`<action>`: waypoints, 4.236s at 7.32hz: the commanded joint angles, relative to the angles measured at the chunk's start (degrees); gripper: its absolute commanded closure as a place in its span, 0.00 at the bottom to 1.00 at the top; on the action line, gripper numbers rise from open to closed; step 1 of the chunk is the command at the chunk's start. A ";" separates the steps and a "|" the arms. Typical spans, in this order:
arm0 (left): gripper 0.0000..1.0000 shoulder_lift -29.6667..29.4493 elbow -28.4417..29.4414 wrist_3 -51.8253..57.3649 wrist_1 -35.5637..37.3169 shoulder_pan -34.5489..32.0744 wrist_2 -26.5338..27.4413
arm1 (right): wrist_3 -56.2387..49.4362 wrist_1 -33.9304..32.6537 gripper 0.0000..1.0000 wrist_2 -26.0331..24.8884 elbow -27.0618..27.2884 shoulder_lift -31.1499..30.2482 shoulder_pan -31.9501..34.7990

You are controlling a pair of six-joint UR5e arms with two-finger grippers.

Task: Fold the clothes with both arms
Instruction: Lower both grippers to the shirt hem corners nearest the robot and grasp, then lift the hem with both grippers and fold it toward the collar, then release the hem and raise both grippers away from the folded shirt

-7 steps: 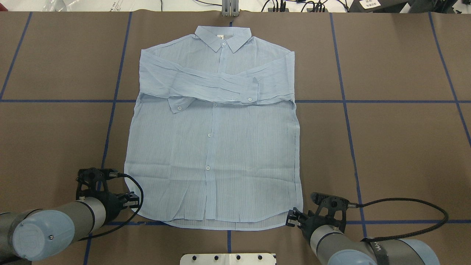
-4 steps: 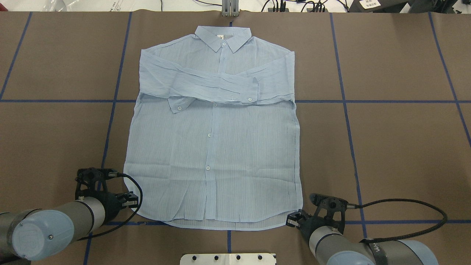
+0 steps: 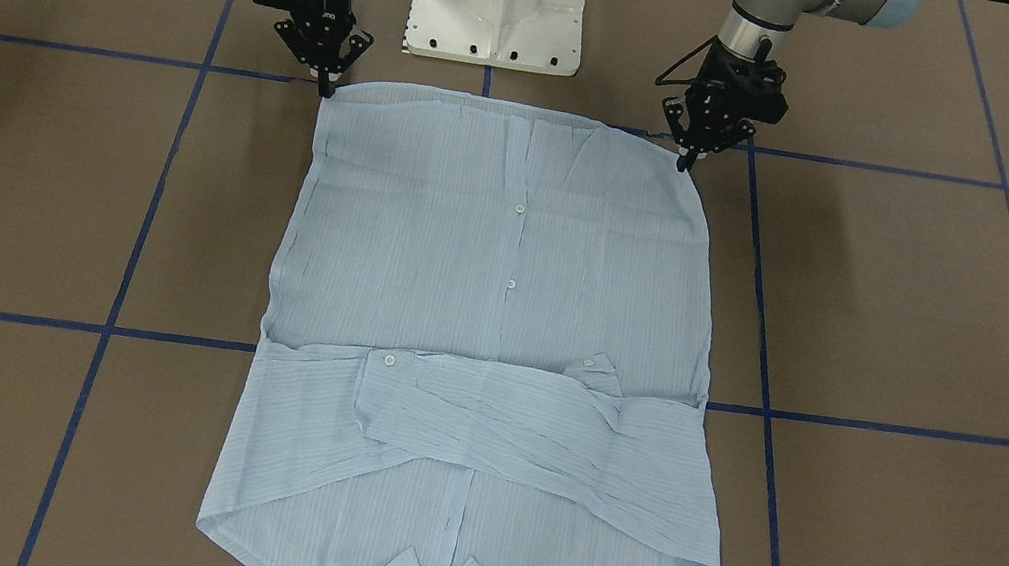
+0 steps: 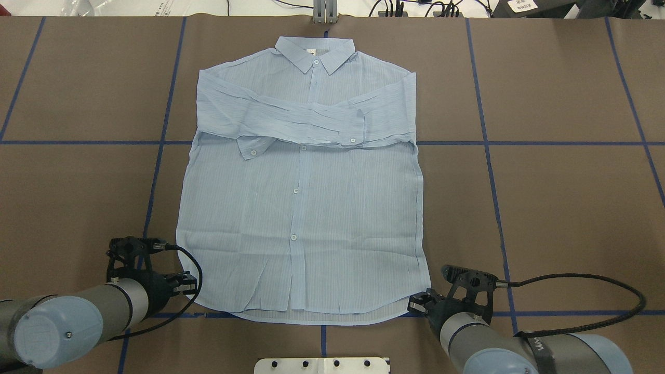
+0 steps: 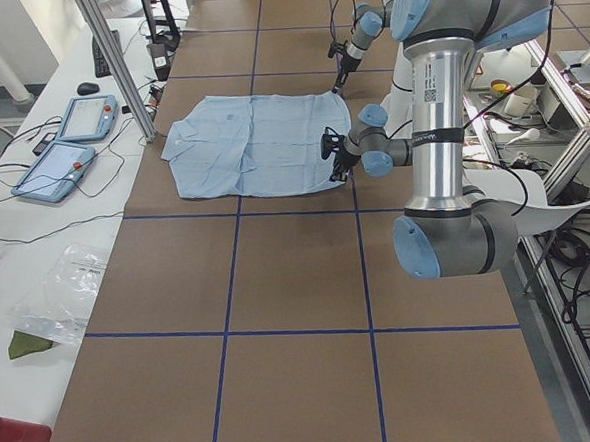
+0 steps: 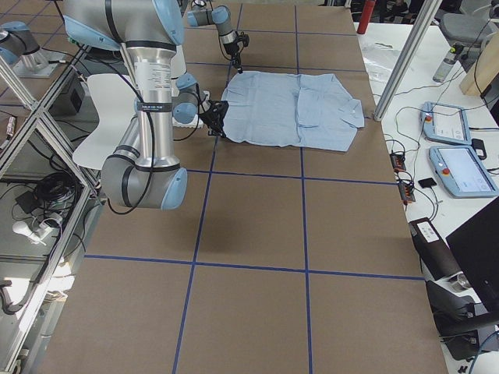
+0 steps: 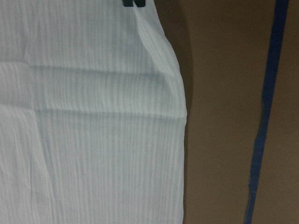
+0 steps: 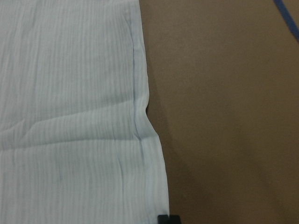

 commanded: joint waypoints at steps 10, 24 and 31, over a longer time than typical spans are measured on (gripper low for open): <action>1.00 -5.46 -22.32 3.45 19.79 -8.85 -16.23 | -0.79 -31.26 1.00 9.57 19.02 15.34 8.18; 1.00 -22.28 25.27 22.09 -3.68 -26.35 -6.43 | -16.17 5.74 1.00 9.04 -24.62 23.03 30.97; 1.00 -20.35 25.27 30.17 -8.60 -28.29 -8.72 | -18.11 5.74 1.00 9.92 -27.43 22.77 32.47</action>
